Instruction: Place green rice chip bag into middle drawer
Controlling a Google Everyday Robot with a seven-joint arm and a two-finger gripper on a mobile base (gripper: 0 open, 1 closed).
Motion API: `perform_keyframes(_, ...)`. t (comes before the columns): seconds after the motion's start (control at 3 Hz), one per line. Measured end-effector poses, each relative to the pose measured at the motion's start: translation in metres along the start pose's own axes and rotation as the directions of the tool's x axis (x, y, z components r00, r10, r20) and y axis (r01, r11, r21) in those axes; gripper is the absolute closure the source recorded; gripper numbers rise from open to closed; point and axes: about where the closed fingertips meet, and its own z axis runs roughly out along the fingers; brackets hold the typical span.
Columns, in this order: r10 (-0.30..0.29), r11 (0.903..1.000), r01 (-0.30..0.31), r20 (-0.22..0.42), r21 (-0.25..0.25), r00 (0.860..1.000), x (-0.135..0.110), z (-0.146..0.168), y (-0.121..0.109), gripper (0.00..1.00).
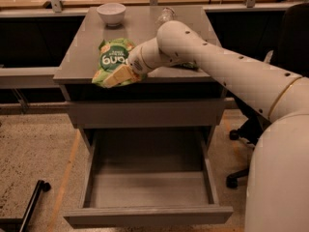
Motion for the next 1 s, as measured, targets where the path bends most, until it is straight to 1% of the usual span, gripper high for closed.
perform_keyframes(0.33,-0.021,0.9998,0.021,0.005,0.008,1.0,-0.007,-0.006,0.003,0.48)
perform_keyframes(0.67,-0.048,0.9985,0.047,0.015,0.026,0.999,-0.018,-0.02,0.009,0.72)
perform_keyframes(1.0,-0.05,0.9982,0.049,0.017,0.035,0.999,-0.022,-0.033,0.017,0.95)
